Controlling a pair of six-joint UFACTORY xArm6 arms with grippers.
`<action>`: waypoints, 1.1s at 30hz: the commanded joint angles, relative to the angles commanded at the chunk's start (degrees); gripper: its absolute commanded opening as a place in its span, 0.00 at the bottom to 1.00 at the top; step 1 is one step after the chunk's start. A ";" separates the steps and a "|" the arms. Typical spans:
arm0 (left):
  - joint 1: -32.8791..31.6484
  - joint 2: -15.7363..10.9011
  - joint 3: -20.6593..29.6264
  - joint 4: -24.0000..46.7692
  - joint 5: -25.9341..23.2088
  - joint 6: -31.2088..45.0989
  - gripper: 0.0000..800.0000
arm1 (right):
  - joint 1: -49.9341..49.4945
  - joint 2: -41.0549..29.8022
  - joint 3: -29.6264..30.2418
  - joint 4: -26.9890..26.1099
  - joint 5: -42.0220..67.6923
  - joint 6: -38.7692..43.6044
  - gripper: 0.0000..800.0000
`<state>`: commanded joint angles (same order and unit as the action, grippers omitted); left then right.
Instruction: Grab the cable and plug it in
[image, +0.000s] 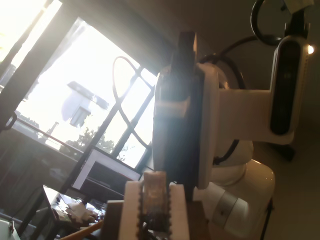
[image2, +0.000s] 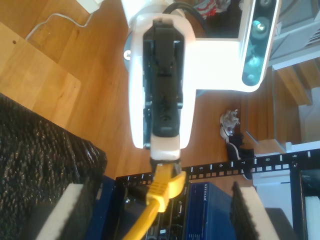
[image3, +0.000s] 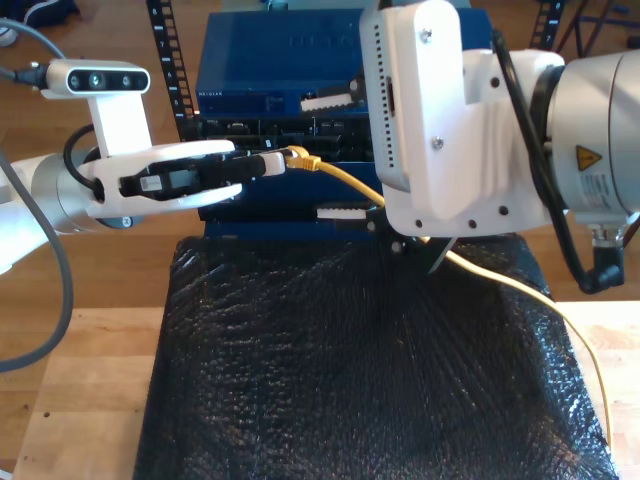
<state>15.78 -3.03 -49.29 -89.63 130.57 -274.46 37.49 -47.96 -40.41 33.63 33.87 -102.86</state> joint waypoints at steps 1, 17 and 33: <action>0.00 -0.09 0.09 -0.09 0.00 0.00 0.00 | 0.00 0.00 0.00 0.00 0.00 0.00 0.76; 0.00 -0.09 0.88 -0.09 -0.09 0.09 0.00 | 0.18 0.00 0.97 0.09 -2.37 0.00 0.58; 0.00 -0.09 0.97 -0.09 0.35 -0.09 0.00 | 0.26 0.00 1.05 0.09 -2.55 0.00 0.52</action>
<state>15.78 -3.12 -48.32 -89.71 130.92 -274.55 37.76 -47.96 -39.35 33.71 31.32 -102.86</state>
